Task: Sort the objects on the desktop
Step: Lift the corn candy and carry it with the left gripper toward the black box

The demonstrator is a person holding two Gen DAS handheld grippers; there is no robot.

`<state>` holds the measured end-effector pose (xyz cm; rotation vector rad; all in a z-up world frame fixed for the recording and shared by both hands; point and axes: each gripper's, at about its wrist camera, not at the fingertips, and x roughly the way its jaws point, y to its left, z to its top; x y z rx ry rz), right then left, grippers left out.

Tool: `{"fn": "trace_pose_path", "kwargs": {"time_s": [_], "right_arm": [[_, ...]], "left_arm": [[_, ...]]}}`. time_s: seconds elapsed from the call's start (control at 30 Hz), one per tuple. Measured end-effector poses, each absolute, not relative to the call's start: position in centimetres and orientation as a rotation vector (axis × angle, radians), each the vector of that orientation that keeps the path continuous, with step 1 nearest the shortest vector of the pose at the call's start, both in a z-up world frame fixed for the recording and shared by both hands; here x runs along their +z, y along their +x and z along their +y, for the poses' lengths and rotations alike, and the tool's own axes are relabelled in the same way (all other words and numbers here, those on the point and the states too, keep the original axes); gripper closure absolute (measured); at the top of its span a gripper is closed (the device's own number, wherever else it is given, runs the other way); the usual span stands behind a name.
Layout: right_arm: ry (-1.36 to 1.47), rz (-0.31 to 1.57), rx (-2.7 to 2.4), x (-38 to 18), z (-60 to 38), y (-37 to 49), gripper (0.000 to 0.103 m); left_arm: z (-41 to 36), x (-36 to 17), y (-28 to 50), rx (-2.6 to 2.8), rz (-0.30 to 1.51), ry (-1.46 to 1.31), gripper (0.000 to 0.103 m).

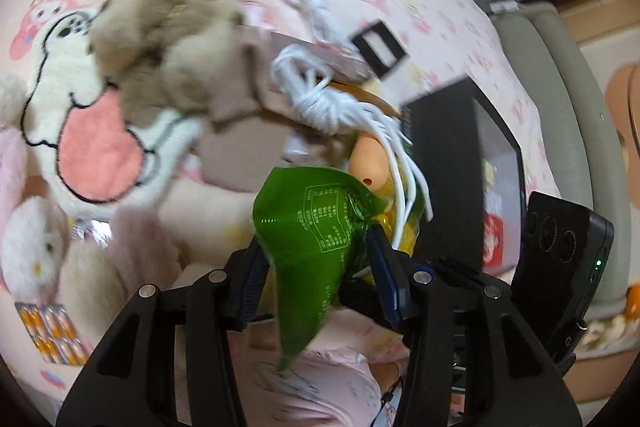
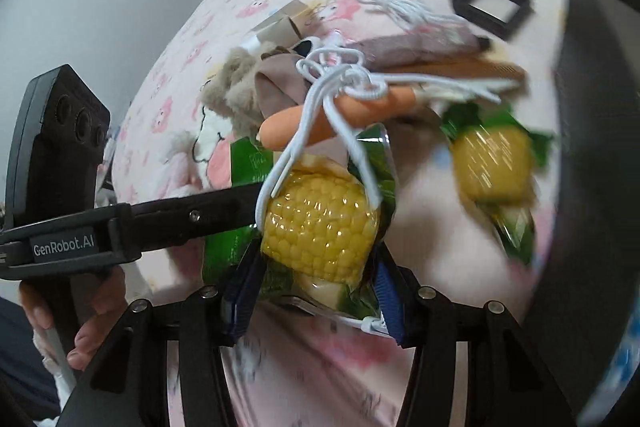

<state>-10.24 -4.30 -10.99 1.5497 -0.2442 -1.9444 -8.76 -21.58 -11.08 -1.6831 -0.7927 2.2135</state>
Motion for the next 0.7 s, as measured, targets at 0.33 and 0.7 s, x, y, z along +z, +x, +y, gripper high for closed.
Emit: {"fn": "trace_pose_path", "kwargs": {"time_s": [0.33, 0.7], "right_arm": [[1.573, -0.275, -1.973, -10.5, 0.5, -6.5, 0.057], [1.699, -0.219, -1.997, -13.7, 3.7, -4.6, 0.058]], "left_arm": [[-16.3, -10.8, -7.2, 2.118, -0.780, -1.654, 0.059], [-12.3, -14.0, -6.5, 2.106, -0.612, -1.821, 0.054]]}}
